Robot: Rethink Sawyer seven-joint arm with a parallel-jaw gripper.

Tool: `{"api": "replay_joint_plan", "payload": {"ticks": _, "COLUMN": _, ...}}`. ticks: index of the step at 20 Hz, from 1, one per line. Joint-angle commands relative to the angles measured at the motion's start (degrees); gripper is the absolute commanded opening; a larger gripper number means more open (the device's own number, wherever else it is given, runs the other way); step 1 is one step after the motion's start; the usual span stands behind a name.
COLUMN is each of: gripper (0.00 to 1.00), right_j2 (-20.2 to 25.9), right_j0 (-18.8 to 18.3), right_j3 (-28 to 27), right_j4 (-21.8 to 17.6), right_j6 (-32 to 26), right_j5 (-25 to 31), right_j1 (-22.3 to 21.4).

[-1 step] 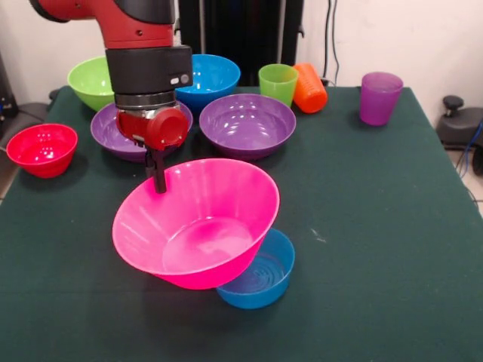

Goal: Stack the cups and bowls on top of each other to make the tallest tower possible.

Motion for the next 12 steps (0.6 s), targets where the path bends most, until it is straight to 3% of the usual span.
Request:
{"api": "replay_joint_plan", "payload": {"ticks": 1, "gripper": 0.0, "right_j2": 2.1, "right_j0": 4.2, "right_j3": 3.8, "right_j4": -1.5, "right_j6": 5.4, "right_j5": 0.0, "right_j1": 1.1}}
{"api": "replay_joint_plan", "payload": {"ticks": 12, "gripper": 0.0, "right_j2": 1.2, "right_j0": 8.3, "right_j3": 5.7, "right_j4": 2.7, "right_j6": 9.5, "right_j5": 1.0, "right_j1": -1.6}}
